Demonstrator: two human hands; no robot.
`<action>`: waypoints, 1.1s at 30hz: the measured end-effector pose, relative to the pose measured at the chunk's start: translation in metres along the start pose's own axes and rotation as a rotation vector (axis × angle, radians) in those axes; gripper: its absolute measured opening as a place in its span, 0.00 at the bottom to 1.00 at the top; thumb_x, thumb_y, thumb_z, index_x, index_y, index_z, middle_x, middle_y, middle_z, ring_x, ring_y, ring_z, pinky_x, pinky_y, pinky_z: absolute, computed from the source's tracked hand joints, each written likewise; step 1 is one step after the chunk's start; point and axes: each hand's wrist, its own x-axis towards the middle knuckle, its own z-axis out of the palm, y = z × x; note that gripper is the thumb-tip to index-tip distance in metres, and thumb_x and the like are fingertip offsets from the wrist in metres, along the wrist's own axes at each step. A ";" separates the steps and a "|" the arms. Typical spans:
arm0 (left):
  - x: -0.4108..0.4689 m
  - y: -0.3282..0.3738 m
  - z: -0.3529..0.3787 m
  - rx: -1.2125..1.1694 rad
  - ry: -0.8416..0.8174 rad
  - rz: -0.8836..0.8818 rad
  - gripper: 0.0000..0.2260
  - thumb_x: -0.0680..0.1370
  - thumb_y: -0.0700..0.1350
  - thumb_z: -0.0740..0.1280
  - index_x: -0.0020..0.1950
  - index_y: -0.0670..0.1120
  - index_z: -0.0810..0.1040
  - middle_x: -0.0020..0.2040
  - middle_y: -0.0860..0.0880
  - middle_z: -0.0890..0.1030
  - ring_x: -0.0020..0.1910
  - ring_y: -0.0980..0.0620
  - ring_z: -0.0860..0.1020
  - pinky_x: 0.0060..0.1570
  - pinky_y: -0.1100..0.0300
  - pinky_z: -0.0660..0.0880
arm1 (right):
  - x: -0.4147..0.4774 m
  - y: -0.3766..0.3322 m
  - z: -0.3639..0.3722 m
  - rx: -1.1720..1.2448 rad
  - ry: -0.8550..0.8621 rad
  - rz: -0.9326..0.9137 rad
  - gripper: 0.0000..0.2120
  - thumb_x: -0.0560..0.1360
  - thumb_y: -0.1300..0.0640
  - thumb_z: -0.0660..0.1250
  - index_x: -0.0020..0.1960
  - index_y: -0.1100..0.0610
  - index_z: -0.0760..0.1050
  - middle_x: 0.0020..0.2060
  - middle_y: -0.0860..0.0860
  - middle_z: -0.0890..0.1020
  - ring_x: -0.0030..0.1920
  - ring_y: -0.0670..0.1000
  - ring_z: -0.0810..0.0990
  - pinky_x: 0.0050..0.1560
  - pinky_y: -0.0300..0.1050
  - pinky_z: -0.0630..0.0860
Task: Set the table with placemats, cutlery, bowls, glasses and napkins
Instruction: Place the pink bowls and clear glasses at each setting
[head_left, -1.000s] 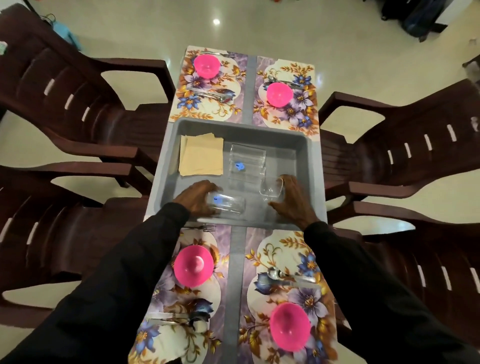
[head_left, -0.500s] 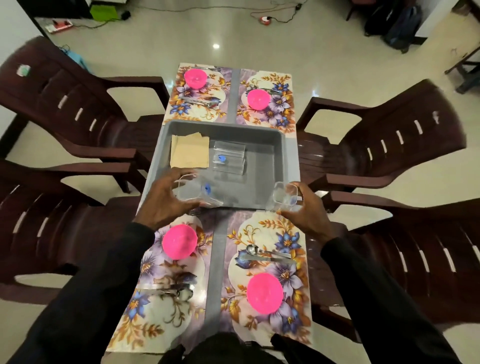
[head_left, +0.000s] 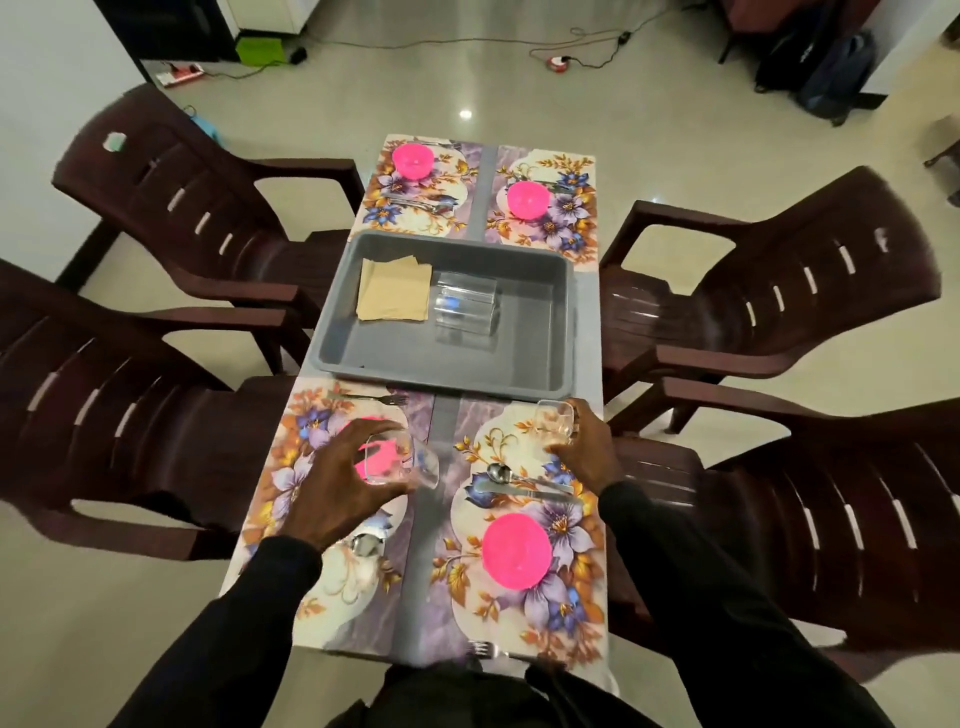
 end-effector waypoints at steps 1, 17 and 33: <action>-0.008 -0.001 0.001 0.000 0.007 -0.015 0.31 0.65 0.54 0.84 0.65 0.52 0.78 0.63 0.59 0.80 0.62 0.59 0.79 0.63 0.58 0.78 | 0.002 0.003 0.005 -0.003 0.000 -0.004 0.28 0.64 0.66 0.79 0.58 0.50 0.71 0.52 0.48 0.82 0.54 0.51 0.81 0.53 0.43 0.79; -0.057 -0.010 0.010 0.070 0.049 -0.087 0.30 0.64 0.45 0.85 0.64 0.47 0.80 0.59 0.63 0.79 0.59 0.69 0.76 0.57 0.77 0.70 | 0.021 0.011 0.032 0.009 -0.011 0.010 0.31 0.67 0.67 0.80 0.65 0.56 0.72 0.60 0.53 0.79 0.60 0.52 0.77 0.53 0.28 0.71; -0.045 -0.010 0.016 0.083 0.010 -0.088 0.30 0.66 0.54 0.82 0.66 0.52 0.77 0.61 0.62 0.78 0.60 0.67 0.76 0.57 0.77 0.70 | 0.006 0.023 0.025 -0.022 -0.027 0.008 0.34 0.67 0.64 0.80 0.69 0.57 0.69 0.63 0.54 0.78 0.63 0.53 0.75 0.58 0.38 0.70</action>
